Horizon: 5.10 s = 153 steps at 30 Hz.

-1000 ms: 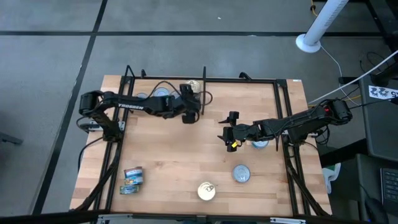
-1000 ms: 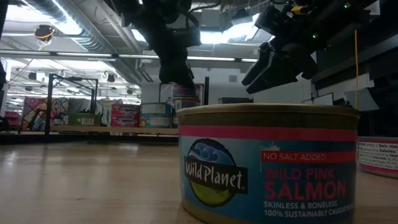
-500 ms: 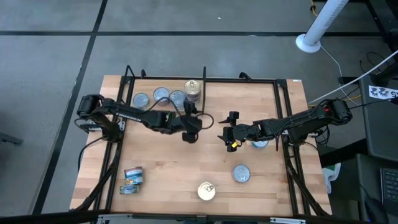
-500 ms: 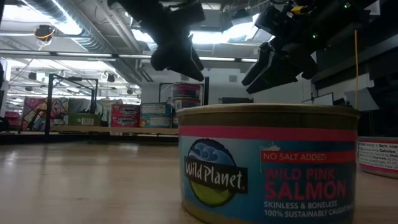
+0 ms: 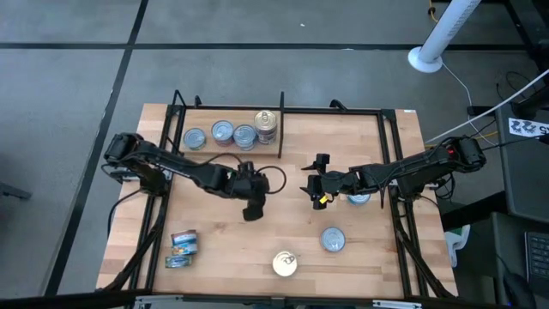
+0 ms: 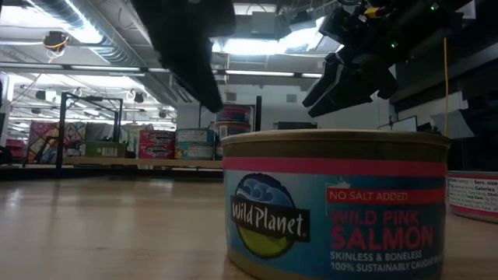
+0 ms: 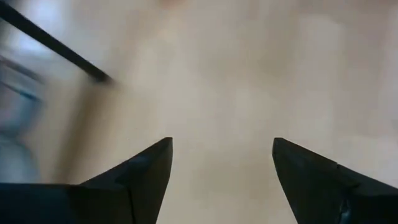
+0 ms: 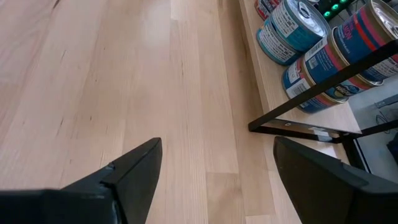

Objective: Stack canned seafood by type on shelf
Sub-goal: Stack the green tuna can on top of the green tuna can on the shelf

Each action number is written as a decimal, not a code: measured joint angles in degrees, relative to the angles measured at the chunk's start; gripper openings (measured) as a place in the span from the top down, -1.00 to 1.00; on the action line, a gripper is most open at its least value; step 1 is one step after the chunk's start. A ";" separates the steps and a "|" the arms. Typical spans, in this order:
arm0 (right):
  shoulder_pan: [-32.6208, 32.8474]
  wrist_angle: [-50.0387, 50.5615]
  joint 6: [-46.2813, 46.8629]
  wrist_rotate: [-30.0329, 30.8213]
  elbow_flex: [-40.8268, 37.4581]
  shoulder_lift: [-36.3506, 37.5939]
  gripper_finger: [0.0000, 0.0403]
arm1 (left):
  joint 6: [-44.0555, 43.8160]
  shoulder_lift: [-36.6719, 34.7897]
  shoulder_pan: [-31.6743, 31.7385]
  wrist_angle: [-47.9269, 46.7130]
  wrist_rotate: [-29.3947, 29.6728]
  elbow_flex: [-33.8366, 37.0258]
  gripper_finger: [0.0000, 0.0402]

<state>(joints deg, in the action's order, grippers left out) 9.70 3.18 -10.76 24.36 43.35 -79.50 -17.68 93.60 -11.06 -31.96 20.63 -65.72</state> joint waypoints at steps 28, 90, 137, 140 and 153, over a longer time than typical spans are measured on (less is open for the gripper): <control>0.00 -0.01 0.00 0.00 0.00 0.00 -0.53 | -49.48 0.09 -29.51 -35.95 -41.66 -15.14 -0.35; -0.01 0.13 0.02 -4.03 0.00 0.00 -0.53 | -64.30 3.37 -46.33 -34.33 -29.79 -4.96 -0.35; 0.01 0.13 0.02 -4.52 0.00 0.00 -0.53 | -60.29 3.32 -46.31 -23.71 -38.55 -1.83 0.26; -0.01 0.13 0.00 -4.52 0.00 0.00 -0.53 | -60.33 3.32 -46.23 -20.57 -38.75 -1.83 0.28; 0.01 0.13 0.02 -4.52 0.00 0.00 -0.53 | -59.86 3.32 -39.48 -16.36 -32.35 -1.83 0.25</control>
<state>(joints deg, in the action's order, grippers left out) 9.71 3.31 -10.75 19.84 43.35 -79.50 -77.54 96.92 -50.54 -48.32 -11.72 -67.55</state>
